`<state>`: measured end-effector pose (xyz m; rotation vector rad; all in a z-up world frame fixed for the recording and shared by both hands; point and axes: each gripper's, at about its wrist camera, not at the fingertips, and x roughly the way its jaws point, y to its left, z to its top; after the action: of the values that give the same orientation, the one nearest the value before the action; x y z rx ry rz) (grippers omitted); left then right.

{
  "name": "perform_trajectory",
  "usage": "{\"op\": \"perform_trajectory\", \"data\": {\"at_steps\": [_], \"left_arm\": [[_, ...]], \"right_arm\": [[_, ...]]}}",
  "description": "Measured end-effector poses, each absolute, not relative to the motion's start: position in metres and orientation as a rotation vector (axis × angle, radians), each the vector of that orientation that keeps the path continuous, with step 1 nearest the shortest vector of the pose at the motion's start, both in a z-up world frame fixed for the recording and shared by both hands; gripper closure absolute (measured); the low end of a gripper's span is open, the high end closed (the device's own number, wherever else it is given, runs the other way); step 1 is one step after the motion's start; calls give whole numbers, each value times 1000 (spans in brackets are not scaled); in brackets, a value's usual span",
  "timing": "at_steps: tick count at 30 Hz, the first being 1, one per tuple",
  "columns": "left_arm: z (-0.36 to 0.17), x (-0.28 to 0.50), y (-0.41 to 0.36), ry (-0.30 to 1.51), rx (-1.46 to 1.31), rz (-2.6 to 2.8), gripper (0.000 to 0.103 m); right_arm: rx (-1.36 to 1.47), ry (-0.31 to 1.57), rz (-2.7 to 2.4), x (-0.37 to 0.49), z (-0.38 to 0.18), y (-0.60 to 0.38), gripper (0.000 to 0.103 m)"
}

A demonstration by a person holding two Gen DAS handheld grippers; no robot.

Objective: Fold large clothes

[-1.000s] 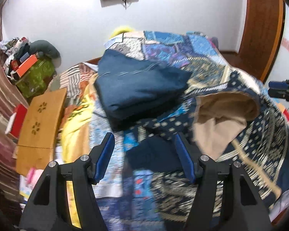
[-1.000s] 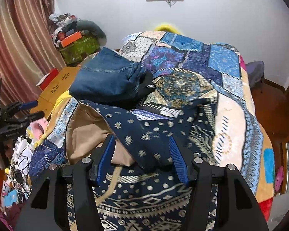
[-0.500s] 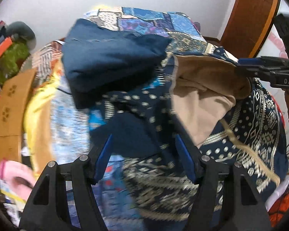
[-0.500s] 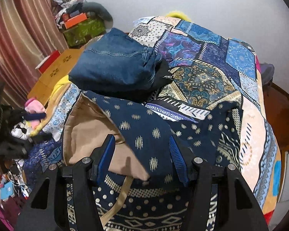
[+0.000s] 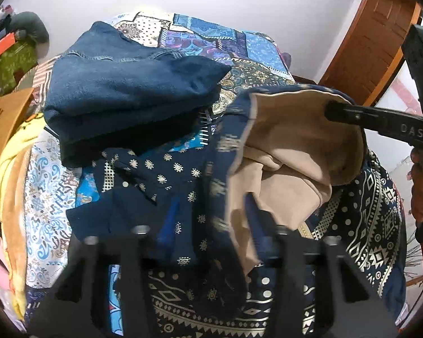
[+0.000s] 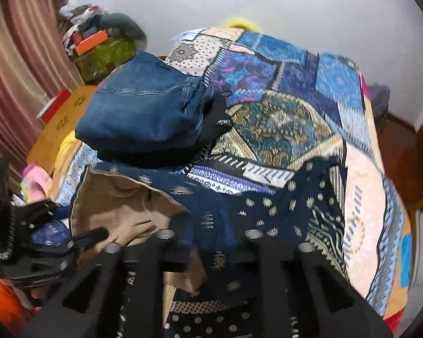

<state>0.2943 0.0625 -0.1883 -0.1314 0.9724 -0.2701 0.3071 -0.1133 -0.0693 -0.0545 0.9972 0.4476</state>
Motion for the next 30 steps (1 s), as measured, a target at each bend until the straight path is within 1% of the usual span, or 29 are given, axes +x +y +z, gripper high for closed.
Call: {"op": "perform_trajectory", "data": {"at_steps": [1,2,3,8,11,17,22,23,25,26,27,30], "left_arm": [[-188,293,64,973,-142,-274,79],[-186,292,64,972,-147,-281,89],[-184,290,62,965,-143,-283,94],[-159,262,51,886,-82,-308,95],[-149,243,43,857,-64,-297,95],[-158,210,26,889,-58,-336,95],[-169,196,21,956,-64,-368,95],[-171,194,19,968,-51,-368,94],[-171,192,15,988,-15,-353,79],[-170,190,14,988,1,-342,67],[-166,186,14,969,8,-337,62],[-155,182,20,933,-2,-336,59]], "right_arm": [[-56,998,450,306,-69,-115,93],[-59,1000,453,304,-68,-118,94],[-53,1002,467,299,-66,-123,94],[-75,965,479,271,-58,-142,95],[-92,955,449,252,-62,-157,95],[-24,1000,452,221,-78,-182,96],[-39,1038,438,203,-98,-187,95],[-38,1049,439,202,-101,-187,95],[-37,1057,434,198,-104,-189,95],[-42,1065,440,198,-104,-189,94],[-41,1065,442,198,-101,-190,92],[-25,1067,449,198,-90,-197,92]]}}
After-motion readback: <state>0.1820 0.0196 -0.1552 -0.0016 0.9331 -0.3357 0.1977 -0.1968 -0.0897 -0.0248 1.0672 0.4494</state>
